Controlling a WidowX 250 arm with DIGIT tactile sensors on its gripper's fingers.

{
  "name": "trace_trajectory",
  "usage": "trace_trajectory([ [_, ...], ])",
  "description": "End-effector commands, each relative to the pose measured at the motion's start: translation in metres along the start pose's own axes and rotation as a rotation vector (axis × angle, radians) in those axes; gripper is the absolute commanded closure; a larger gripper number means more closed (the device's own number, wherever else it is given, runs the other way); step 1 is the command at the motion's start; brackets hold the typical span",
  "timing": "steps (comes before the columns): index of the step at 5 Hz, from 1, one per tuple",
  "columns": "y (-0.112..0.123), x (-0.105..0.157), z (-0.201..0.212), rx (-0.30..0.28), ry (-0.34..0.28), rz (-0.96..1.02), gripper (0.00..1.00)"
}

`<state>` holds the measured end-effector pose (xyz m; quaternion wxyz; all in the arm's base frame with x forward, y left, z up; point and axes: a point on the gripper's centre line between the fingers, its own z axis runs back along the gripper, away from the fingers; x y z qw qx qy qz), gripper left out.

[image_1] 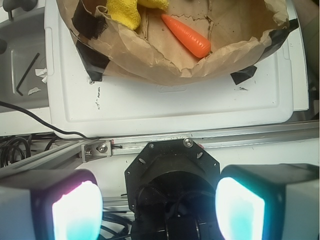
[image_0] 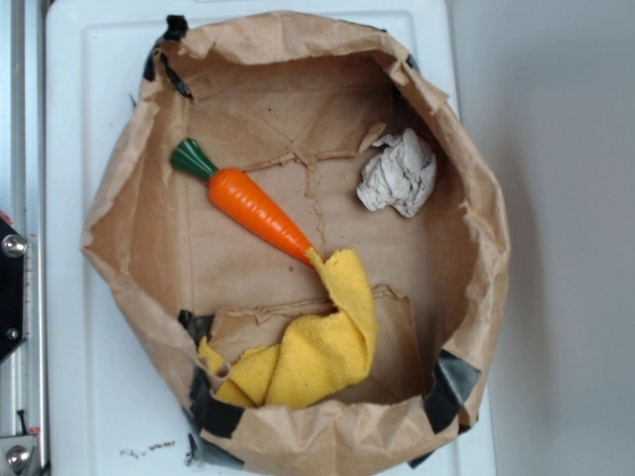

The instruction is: Grab the carrot.

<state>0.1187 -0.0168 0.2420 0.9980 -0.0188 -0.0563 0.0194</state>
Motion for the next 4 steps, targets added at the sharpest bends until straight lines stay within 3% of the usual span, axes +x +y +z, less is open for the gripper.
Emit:
trace_trajectory([
  [1,0.0,0.0,0.0,0.0,0.0,0.0,0.0],
  [4,0.015,0.053,-0.011,-0.046,-0.063,-0.133,0.0],
])
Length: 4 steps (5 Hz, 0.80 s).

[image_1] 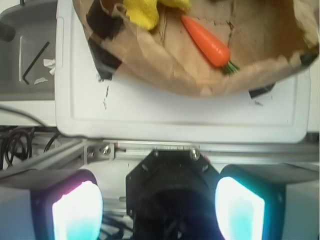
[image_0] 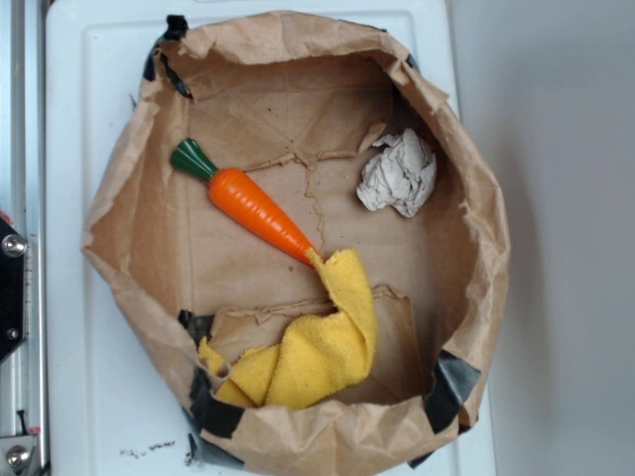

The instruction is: Grab the carrot.

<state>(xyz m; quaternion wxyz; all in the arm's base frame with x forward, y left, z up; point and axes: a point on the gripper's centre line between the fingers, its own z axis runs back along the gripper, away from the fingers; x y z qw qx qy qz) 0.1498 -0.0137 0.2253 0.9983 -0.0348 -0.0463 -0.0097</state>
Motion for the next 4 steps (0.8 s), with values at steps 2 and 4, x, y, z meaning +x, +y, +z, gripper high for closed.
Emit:
trace_trajectory([
  [2,0.036,0.072,0.006,-0.002,-0.099,-0.21,0.0],
  [4,0.052,0.09,0.014,-0.01,-0.105,-0.184,0.0],
])
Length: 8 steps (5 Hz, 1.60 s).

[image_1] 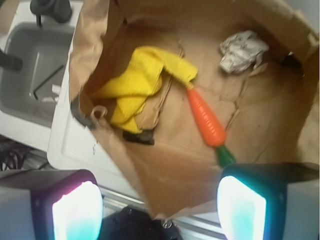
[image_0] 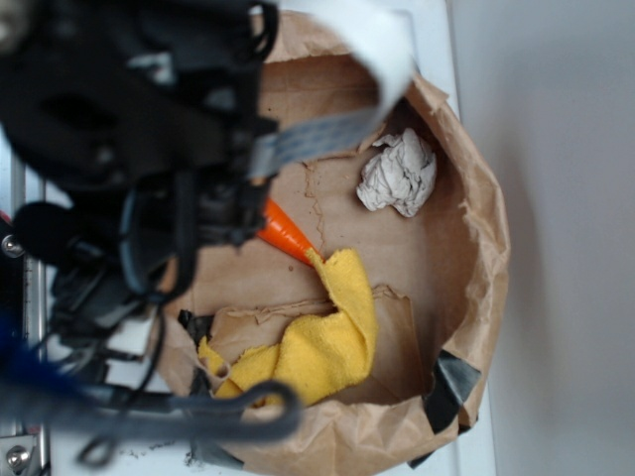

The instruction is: Grab the carrot.

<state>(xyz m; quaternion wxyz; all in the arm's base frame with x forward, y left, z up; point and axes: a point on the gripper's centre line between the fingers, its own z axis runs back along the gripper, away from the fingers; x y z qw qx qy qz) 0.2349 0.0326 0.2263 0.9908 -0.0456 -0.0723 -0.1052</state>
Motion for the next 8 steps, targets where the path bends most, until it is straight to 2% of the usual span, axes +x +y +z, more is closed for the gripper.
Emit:
trace_trajectory([
  [1,0.005,0.006,0.018,0.026,-0.056,0.006,0.0],
  [3,0.005,0.006,0.018,0.026,-0.056,0.006,0.0],
  [4,0.012,0.003,-0.006,0.063,-0.086,-0.11,0.0],
  [5,0.021,0.012,-0.023,0.057,-0.066,-0.161,0.0],
  [6,0.027,0.017,-0.043,0.079,-0.06,-0.194,0.0],
  [8,0.032,0.024,-0.1,0.18,-0.139,-0.231,0.0],
])
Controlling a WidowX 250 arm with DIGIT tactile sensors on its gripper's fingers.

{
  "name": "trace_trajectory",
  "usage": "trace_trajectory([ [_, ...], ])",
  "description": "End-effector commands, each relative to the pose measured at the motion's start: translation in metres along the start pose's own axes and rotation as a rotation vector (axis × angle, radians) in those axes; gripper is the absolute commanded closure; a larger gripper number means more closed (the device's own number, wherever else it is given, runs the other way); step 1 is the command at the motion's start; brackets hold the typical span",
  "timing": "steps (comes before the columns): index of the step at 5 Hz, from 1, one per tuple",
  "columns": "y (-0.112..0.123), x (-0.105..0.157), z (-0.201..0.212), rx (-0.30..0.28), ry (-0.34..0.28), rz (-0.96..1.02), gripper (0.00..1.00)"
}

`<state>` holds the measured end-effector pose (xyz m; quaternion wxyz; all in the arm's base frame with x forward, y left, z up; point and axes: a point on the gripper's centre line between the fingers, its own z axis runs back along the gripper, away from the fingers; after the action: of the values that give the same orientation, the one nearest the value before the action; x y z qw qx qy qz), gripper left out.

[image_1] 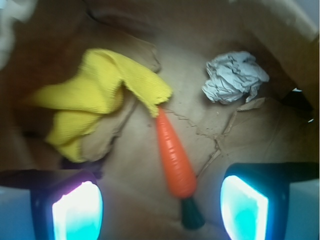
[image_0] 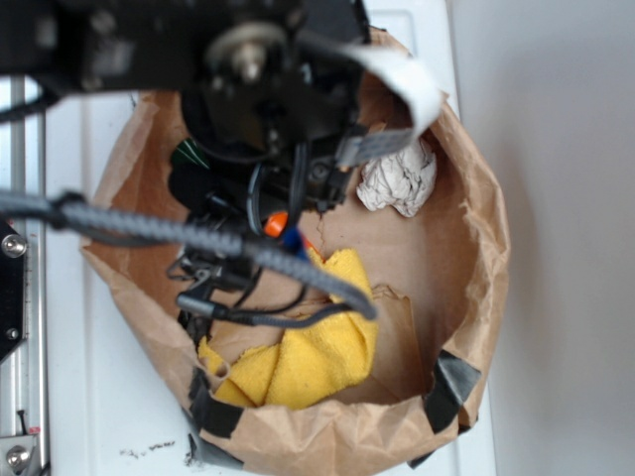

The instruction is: Grab the carrot.

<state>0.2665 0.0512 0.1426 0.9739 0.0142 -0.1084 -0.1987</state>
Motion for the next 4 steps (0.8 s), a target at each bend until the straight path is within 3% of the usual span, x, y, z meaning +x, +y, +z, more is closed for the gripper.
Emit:
trace_trajectory([
  [1,-0.001,0.013,-0.04,0.088,-0.108,-0.088,0.0],
  [4,-0.017,0.027,-0.1,0.128,0.017,-0.174,0.0],
])
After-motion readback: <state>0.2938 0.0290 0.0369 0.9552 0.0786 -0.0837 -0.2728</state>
